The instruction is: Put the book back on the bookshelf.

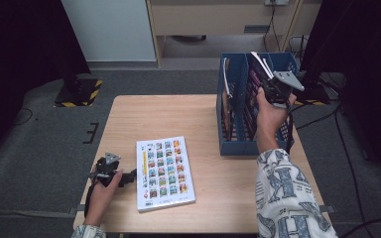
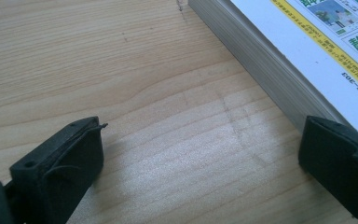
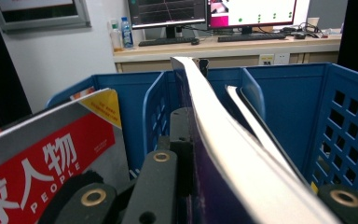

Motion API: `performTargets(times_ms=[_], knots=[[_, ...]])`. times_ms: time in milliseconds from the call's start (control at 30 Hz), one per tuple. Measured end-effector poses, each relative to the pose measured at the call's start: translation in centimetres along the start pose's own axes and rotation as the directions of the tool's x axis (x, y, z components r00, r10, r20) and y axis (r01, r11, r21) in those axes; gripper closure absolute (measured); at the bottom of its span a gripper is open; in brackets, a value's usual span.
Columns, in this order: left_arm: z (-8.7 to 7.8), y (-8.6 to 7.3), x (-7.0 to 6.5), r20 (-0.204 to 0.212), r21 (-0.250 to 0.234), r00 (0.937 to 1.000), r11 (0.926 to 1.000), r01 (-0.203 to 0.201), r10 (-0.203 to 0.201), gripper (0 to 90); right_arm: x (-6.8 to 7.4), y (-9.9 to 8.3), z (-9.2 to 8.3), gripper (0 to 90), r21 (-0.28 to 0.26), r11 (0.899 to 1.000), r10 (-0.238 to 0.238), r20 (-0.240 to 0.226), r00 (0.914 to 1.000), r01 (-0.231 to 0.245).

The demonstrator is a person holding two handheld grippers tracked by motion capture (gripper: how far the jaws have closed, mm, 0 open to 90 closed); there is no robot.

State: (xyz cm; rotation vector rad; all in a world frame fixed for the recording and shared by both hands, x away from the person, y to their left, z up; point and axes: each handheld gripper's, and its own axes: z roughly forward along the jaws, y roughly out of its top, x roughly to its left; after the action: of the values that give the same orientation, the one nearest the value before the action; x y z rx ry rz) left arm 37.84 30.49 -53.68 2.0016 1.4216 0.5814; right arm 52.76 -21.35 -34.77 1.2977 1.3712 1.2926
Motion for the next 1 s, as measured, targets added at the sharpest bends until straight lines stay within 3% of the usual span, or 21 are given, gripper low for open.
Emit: performTargets(times_ms=[500,1000], knots=[[0.0,0.0,0.0,0.000,0.000,1.0000,1.0000,0.000,0.000,0.0,0.4,-0.7,0.1,82.4,0.004,0.999,-0.053,-0.003,0.9986,0.053],[0.0,0.0,0.0,0.000,0.000,1.0000,1.0000,0.000,0.000,0.0,0.7,-2.4,0.5,82.5,0.007,0.999,-0.042,0.011,0.9991,0.042]])
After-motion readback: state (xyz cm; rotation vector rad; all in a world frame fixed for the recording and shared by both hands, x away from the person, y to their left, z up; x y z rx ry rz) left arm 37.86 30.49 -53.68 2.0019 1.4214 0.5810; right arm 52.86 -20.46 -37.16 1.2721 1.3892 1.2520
